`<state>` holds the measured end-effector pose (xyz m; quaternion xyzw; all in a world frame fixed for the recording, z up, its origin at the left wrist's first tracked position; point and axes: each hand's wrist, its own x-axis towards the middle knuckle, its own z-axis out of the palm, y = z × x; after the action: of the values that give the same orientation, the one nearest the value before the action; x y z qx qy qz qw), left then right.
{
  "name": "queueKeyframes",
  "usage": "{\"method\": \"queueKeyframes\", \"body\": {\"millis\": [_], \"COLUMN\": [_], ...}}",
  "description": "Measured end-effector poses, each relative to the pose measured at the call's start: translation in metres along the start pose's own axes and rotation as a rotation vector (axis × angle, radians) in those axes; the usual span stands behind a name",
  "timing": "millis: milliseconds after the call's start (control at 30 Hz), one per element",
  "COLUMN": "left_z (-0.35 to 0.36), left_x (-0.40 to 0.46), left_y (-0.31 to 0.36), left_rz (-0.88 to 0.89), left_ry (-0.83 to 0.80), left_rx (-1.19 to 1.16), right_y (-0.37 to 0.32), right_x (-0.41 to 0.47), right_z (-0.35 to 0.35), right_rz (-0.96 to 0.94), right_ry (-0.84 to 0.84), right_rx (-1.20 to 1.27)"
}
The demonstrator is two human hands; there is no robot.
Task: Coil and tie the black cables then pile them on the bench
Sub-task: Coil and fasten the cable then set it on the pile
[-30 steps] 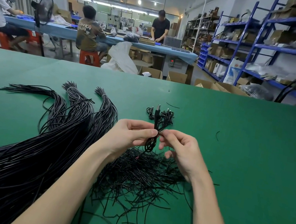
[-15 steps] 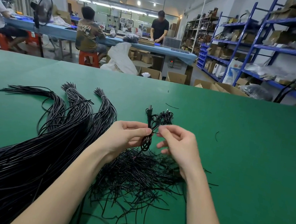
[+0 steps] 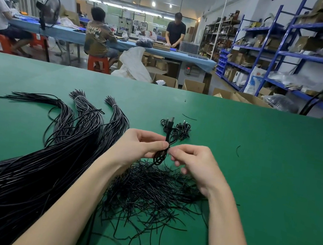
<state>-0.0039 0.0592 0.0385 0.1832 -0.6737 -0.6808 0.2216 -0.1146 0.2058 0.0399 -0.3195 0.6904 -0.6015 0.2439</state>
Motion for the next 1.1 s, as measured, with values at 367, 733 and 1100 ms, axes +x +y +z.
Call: {"method": "queueKeyframes", "body": {"millis": [367,733,1100], "left_z": [-0.005,0.002,0.003], "left_x": [-0.004,0.000,-0.002], "left_y": [0.013,0.009,0.014], "left_rz": [-0.226,-0.007,-0.246], "left_ry": [-0.102,0.005,-0.029], "left_rx": [-0.245,-0.072,-0.446], "right_y": [-0.008,-0.009,0.015], "right_x": [-0.004,-0.001,0.006], "right_z": [-0.003,0.014,0.014], "right_rz": [-0.431,0.250,-0.663], "right_ry": [0.033,-0.006,0.437], "right_rx": [-0.430,0.553,-0.379]}}
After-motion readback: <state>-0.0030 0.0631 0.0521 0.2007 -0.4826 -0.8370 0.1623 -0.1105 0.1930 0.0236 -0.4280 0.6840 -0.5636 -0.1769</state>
